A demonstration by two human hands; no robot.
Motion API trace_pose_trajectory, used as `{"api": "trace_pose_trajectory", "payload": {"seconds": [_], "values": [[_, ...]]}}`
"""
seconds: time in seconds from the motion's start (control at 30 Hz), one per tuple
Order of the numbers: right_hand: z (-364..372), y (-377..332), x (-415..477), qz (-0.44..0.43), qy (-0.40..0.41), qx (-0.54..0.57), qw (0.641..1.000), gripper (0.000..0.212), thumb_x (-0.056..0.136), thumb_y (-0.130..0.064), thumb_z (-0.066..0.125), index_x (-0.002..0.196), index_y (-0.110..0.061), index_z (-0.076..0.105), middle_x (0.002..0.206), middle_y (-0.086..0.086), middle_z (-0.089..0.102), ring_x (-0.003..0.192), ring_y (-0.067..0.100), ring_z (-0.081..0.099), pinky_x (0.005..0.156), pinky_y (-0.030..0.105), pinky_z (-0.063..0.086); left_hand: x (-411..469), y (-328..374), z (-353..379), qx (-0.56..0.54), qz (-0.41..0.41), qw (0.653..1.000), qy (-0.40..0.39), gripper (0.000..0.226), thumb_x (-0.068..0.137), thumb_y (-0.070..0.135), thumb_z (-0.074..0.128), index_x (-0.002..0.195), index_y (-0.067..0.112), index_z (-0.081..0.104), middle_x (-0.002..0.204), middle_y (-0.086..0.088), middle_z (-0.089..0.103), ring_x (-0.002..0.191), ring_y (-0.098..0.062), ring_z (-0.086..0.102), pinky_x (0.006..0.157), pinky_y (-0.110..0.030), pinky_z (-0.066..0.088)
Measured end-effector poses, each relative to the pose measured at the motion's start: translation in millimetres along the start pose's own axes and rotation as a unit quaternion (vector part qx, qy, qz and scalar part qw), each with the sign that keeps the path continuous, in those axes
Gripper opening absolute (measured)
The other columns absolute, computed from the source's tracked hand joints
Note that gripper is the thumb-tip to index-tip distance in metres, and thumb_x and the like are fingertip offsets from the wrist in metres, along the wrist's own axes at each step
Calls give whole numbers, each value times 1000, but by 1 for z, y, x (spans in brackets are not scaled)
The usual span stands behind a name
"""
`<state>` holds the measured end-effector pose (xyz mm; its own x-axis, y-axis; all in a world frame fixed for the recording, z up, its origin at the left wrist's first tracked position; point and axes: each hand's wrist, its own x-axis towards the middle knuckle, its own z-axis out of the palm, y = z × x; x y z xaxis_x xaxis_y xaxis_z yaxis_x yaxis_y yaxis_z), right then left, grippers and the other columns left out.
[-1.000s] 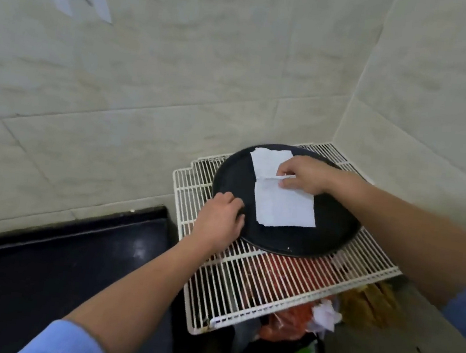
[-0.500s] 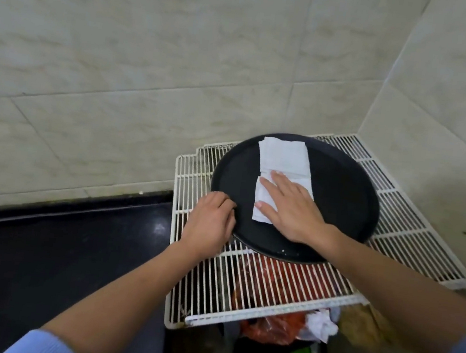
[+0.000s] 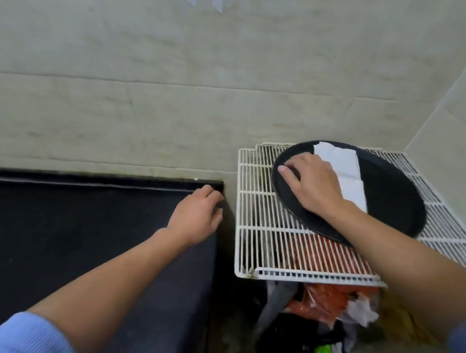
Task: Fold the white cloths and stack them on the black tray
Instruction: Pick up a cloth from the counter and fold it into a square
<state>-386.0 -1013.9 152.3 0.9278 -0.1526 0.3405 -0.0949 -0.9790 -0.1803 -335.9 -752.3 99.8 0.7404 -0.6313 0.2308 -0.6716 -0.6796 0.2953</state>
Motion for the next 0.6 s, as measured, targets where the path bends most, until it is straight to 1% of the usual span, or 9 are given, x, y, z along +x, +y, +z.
{"api": "trace_pose_trajectory", "payload": {"seconds": [0.07,0.17,0.3,0.4,0.47,0.6], "values": [[9,-58,-1,-40,0,18,999,37,96,-46,43,100,-18,68,103,1,65,98,22,57,83,40,42,-45,-36,-20,17,-54,998,-12,29,92,29,50,116,15,56,109,-3,55,93,-26,58,72,-35,47],[40,-158,-17,-102,-24,59,993,33,94,-43,49,94,-17,69,94,6,67,93,28,61,80,40,45,-126,-95,-52,48,-123,991,-34,27,93,32,48,116,19,55,108,-1,58,91,-26,60,74,-37,49],[84,-296,-50,-204,-95,89,970,30,94,-44,49,102,-22,68,100,0,66,95,22,61,83,37,45,-247,-167,-96,75,-223,971,-36,24,93,33,47,112,20,55,107,0,60,96,-27,60,77,-38,49],[108,-390,-76,-269,-147,105,946,28,95,-44,48,106,-24,65,104,-2,63,94,20,60,76,32,40,-340,-207,-127,90,-301,949,-24,22,90,32,49,107,20,57,105,-2,62,98,-29,61,77,-38,49],[120,-448,-90,-314,-168,107,928,28,95,-44,47,108,-25,63,106,-4,62,94,20,59,73,31,38,-398,-229,-145,97,-352,931,-16,20,90,32,49,103,20,57,103,-2,61,97,-28,60,76,-37,49],[140,-550,-112,-390,-197,104,894,27,95,-44,46,109,-26,61,108,-4,60,99,22,59,73,31,38,-498,-259,-173,102,-444,890,14,23,88,29,49,107,19,58,106,-5,64,98,-29,60,76,-37,49]]}}
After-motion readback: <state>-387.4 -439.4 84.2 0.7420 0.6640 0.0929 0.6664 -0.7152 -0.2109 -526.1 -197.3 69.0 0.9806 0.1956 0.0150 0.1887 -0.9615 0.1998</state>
